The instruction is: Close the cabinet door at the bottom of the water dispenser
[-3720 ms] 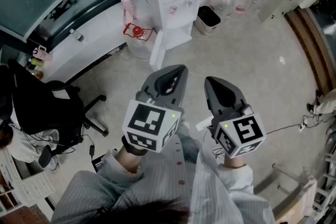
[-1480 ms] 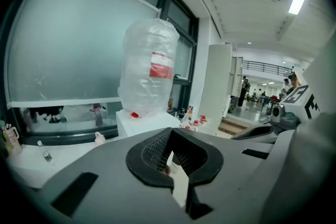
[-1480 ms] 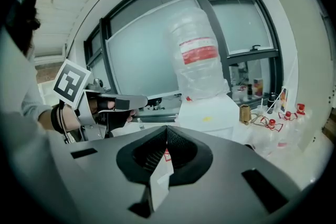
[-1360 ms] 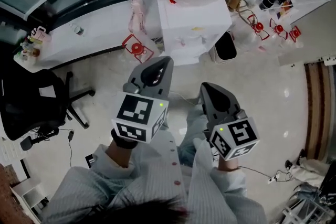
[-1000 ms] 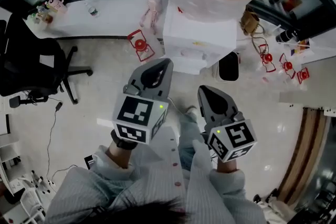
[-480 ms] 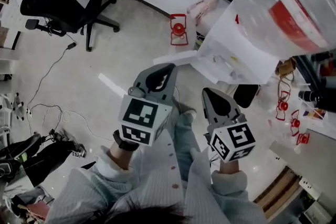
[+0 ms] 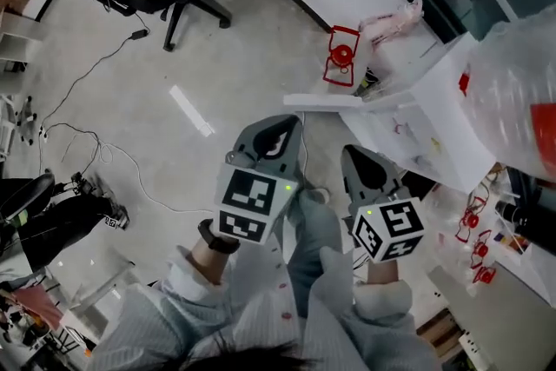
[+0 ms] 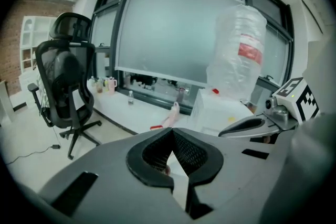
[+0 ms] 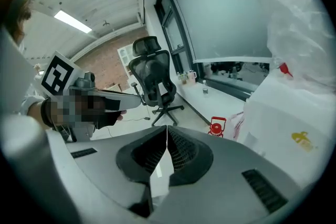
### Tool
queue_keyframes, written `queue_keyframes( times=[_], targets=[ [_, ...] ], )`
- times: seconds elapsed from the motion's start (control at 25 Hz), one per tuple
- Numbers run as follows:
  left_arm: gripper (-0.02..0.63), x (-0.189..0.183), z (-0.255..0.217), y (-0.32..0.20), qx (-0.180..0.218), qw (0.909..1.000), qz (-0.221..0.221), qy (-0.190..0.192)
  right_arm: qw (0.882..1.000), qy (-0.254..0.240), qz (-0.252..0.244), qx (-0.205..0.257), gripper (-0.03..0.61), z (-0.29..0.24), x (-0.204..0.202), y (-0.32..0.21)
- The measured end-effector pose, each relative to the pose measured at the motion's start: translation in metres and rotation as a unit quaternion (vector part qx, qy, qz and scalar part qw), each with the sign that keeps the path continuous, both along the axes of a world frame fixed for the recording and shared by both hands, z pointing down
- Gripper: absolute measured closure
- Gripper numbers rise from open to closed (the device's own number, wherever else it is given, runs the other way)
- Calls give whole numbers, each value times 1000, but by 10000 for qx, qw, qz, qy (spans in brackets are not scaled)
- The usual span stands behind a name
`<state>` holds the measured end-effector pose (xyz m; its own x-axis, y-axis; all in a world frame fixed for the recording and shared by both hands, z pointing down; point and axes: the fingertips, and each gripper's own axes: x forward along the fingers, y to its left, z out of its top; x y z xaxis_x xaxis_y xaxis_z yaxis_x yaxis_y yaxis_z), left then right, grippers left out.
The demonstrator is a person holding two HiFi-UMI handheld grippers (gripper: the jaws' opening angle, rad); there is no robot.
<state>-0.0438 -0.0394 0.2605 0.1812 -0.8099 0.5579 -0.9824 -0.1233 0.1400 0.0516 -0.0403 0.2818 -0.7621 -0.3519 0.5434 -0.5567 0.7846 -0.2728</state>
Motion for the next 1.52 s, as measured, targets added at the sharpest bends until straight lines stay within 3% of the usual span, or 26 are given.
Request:
queue_keyframes(
  times=[0.64, 1.0, 1.52],
  targets=[
    [603, -53, 140, 21, -968, 9930, -555, 395, 9953, 495, -550, -626, 563, 136, -83, -34],
    [603, -81, 220, 5, -1243, 9864, -861, 638, 9905, 846, -719, -810, 563, 223, -123, -50],
    [603, -88, 330, 5, -1837, 9714, -1146, 975, 9736, 1515, -918, -1441, 563, 353, -132, -50]
  ],
)
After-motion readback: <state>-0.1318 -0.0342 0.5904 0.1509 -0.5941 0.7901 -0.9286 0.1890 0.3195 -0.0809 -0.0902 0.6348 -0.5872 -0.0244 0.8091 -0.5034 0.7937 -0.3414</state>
